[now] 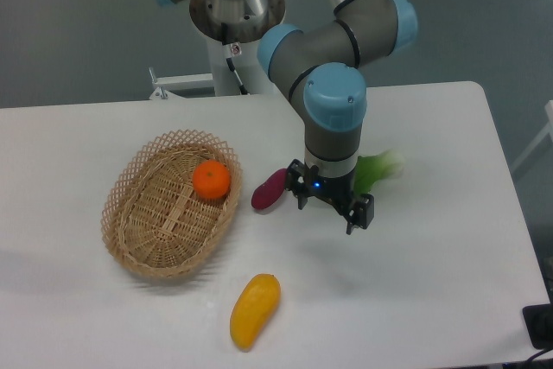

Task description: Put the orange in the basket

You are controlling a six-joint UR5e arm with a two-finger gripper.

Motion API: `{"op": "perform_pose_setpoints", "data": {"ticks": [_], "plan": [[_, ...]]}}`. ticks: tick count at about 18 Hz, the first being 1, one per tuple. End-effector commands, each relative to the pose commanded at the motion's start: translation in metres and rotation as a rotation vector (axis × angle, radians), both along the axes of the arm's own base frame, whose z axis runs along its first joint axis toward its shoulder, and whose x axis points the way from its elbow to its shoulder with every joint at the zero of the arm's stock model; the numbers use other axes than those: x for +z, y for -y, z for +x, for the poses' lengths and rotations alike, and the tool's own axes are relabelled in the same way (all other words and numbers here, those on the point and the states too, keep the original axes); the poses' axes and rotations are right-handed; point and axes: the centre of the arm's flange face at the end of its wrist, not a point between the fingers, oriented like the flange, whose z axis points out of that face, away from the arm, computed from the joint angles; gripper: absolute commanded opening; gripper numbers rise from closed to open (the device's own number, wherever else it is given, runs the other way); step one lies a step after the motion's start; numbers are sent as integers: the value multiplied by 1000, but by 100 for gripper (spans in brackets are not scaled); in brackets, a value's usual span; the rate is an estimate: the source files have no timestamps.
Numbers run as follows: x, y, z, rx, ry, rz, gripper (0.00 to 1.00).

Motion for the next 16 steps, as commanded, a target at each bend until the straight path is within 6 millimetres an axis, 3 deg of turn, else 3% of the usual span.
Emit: {"op": "perform_pose_setpoints", "data": {"ticks": [5,16], "plan": [[3,11,-33,26,-35,-20,100],[-11,18,-24,28,-18,-51,100]]}}
